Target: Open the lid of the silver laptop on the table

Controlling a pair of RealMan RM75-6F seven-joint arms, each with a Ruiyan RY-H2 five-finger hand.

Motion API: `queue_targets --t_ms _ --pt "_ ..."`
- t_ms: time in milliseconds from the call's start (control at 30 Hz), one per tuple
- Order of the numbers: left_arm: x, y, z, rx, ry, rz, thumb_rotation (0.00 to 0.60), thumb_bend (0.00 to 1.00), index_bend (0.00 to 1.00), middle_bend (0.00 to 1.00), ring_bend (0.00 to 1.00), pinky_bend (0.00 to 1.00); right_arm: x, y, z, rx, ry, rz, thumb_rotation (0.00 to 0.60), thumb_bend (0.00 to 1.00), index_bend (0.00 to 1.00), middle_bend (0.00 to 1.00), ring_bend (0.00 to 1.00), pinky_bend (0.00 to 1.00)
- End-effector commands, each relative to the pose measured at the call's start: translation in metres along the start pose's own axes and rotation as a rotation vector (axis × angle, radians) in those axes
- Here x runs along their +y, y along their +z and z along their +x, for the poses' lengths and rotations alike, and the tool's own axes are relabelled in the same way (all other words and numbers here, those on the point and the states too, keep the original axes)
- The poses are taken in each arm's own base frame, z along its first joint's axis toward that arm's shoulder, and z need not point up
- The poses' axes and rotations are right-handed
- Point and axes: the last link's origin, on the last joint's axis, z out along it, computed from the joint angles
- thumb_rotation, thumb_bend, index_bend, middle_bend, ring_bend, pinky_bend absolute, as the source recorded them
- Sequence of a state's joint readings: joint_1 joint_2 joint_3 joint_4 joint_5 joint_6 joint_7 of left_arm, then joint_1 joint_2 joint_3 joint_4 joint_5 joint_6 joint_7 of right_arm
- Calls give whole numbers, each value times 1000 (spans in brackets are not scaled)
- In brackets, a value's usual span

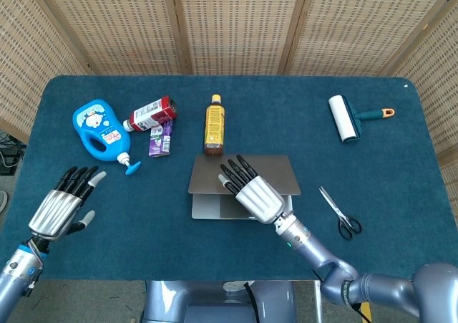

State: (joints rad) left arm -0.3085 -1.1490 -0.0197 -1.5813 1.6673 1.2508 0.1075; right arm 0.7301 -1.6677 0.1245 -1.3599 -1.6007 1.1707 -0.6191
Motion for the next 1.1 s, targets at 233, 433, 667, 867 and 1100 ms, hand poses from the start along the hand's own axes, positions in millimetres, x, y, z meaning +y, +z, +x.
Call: queue_targets --t_ms 233,433,667,867,1100 --pt "37 53 -27 -34 -27 -302 600 998 275 58 192 220 10 10 2 -31 78 -65 600 617 169 154 54 61" --pt "61 79 -44 -66 -98 -376 600 1000 328 84 227 267 11 16 4 -35 96 -78 600 617 169 154 54 61" --pt "87 107 -58 -49 -153 -431 600 1000 394 102 244 271 8 18 1 -52 107 -75 600 617 169 154 54 61" --pt "107 129 -72 -88 -136 -457 600 1000 392 113 254 272 9 23 2 -48 115 -81 600 617 172 156 54 61" --pt "127 142 -87 -108 -135 -475 600 1000 389 115 257 272 13 27 5 -40 115 -87 600 616 174 158 54 61"
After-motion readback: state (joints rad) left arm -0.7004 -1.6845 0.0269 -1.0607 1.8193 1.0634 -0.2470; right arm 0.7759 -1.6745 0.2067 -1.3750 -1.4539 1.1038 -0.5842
